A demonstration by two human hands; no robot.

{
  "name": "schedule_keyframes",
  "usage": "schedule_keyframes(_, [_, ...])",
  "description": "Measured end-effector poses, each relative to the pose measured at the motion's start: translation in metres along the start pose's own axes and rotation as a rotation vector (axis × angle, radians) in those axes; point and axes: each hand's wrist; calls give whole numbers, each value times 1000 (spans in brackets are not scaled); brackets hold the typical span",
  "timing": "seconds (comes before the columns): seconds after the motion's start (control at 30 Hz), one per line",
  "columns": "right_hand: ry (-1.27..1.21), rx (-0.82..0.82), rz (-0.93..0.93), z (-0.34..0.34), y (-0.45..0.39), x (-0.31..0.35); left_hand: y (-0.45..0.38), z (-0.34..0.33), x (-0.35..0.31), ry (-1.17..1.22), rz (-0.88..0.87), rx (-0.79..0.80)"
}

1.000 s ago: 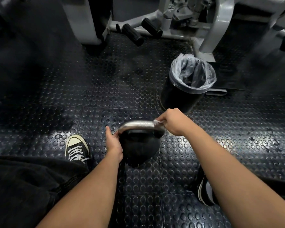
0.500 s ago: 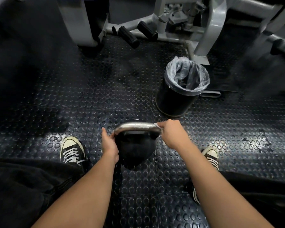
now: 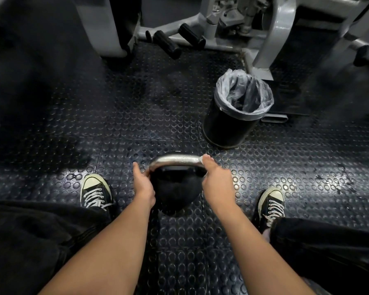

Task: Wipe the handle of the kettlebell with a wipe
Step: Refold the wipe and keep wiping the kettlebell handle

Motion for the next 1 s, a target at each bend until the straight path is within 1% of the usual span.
schedule_keyframes(0.1, [-24, -54, 44, -10, 13, -4, 2, 0, 0, -11, 15, 3])
schedule_keyframes(0.23, [-87, -95, -28, -14, 7, -9, 2, 0, -1, 6, 26, -9])
schedule_keyframes(0.37, [-94, -171, 83, -21, 14, 2, 1, -1, 0, 13, 12, -12])
schedule_keyframes(0.53, [-178, -141, -62, -22, 11, -6, -1, 0, 0, 26, 17, -16])
schedule_keyframes(0.63, [-147, -166, -26, -22, 5, 1, -1, 0, 1, 31, 25, -22])
schedule_keyframes(0.73, [-126, -191, 16, -30, 17, 1, -3, 1, 2, 19, 23, -18])
schedule_keyframes(0.87, [-132, -174, -36, -36, 22, -9, -6, 2, 3, 5, 14, -10])
schedule_keyframes(0.93, [-150, -208, -54, -36, 16, -6, -6, 2, 4, 7, 9, -1])
schedule_keyframes(1.0, [-141, -247, -15, -36, 16, 2, -4, 1, 3, 9, 12, 1])
Point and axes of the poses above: each hand's wrist, its own y-axis away from the middle knuckle, its own z-axis out of the back of the hand, x = y × z, and after that the axes turned 13 degrees about y, right-handed
